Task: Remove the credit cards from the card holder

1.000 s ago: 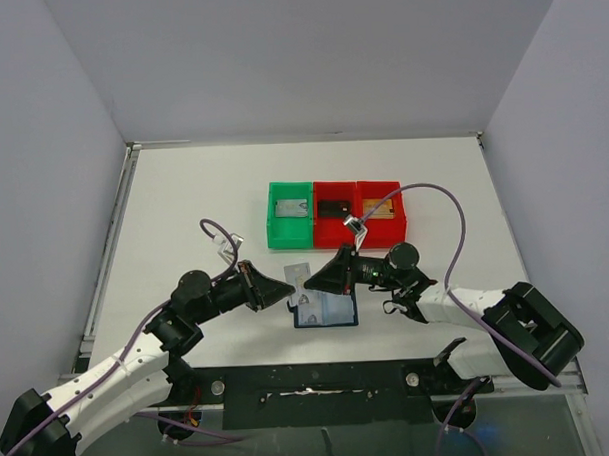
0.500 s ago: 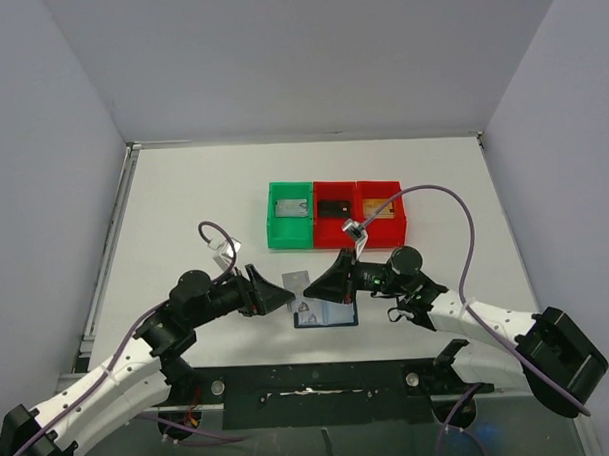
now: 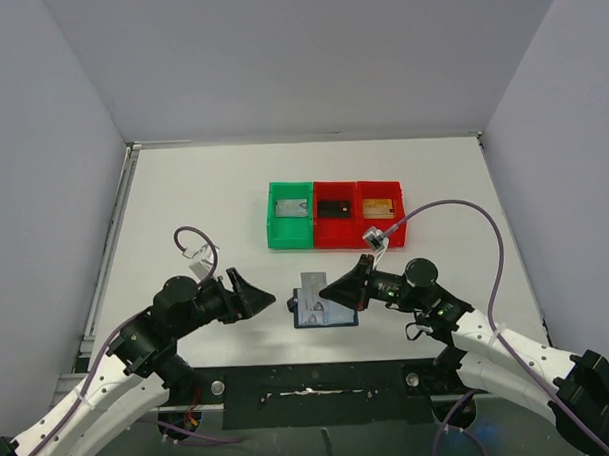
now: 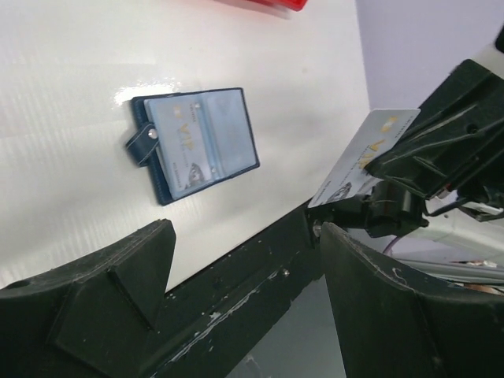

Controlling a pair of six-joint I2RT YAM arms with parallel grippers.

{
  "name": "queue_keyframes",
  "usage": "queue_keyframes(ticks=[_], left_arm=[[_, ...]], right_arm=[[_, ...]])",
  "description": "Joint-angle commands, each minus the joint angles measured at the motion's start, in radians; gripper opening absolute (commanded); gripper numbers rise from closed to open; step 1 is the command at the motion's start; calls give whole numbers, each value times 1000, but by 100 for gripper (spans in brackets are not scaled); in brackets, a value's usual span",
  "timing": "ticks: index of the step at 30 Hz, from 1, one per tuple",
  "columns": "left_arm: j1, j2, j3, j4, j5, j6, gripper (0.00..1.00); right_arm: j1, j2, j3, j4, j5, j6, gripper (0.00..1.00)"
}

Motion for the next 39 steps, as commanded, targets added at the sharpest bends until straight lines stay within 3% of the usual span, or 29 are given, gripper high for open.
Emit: queue_keyframes(ticks=[1,9,16,24,32,39], left_arm=[[-3,11,84,-72,-60,28,75],[-3,59,146,-182,-153,86,75],[-3,76,137,-145,-243,94,75],[26,248,185,-150,-403,126,75],[327,356,172,-19,-110,199,75],[573,397,181,133,-23,207,76]], right_arm=[[7,-41,29,-109,88,-86,0],[6,-34,50,-156,137,-120,0],[7,-4,125,-239,197,-196,0],[9,180,327,-349,372,-409,0],[3,468,611,-394,552,-699,0],[-40,763,892,-497,441,-773,0]])
